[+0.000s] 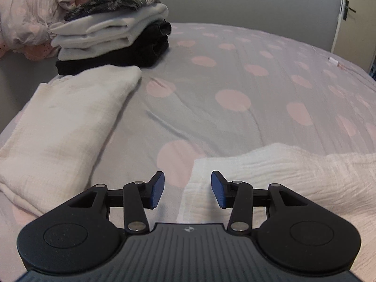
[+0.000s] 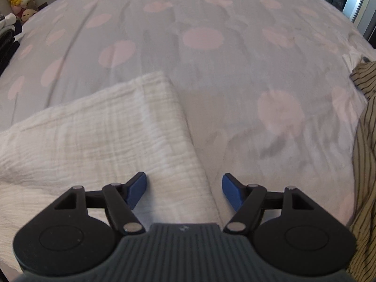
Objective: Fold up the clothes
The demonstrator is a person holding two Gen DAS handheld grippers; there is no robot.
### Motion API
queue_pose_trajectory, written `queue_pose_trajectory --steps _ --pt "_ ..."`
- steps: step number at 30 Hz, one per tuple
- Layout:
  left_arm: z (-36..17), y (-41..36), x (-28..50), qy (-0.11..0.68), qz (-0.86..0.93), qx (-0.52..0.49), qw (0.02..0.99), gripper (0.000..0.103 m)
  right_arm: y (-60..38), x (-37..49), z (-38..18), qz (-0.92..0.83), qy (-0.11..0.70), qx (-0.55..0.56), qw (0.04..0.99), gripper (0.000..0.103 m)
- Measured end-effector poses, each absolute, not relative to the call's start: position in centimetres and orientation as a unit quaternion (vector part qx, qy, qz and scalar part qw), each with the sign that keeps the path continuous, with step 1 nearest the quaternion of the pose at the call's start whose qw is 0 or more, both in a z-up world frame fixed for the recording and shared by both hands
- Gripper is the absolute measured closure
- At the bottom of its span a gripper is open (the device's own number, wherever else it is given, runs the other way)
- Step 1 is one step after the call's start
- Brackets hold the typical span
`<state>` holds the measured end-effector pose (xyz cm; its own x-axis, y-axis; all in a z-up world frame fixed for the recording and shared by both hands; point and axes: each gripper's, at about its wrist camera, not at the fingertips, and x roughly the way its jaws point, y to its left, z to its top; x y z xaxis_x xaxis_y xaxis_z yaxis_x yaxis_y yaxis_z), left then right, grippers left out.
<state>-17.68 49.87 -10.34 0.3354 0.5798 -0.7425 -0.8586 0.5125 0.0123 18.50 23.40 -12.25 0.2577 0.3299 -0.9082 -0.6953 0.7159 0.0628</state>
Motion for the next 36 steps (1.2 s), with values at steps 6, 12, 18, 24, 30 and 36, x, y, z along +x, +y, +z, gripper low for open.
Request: queue_pose_trajectory --steps 6,12,18,24,30,36 --pt "-11.5 50.1 -17.3 0.376 0.445 -0.207 0.786 0.051 23.0 18.9 -13.4 0.348 0.512 -0.154 0.77 0.017" --pt "-12.2 50.1 -16.9 0.394 0.441 -0.202 0.781 0.051 22.5 19.4 -13.8 0.377 0.516 -0.138 0.757 0.008" --pt "-12.0 50.1 -16.7 0.398 0.438 -0.193 0.783 0.051 21.5 21.3 -13.0 0.398 0.536 -0.117 0.735 0.02" --pt "-12.0 50.3 -16.7 0.399 0.436 -0.193 0.783 0.051 20.3 21.6 -12.9 0.415 0.539 -0.109 0.725 0.06" --pt "-11.2 50.2 -17.6 0.388 0.439 -0.198 0.786 0.051 19.6 20.4 -11.0 0.435 0.535 -0.079 0.72 0.089" --pt "-8.9 49.9 -20.3 0.347 0.417 -0.254 0.801 0.052 20.1 18.1 -4.6 0.467 0.522 -0.022 0.714 0.092"
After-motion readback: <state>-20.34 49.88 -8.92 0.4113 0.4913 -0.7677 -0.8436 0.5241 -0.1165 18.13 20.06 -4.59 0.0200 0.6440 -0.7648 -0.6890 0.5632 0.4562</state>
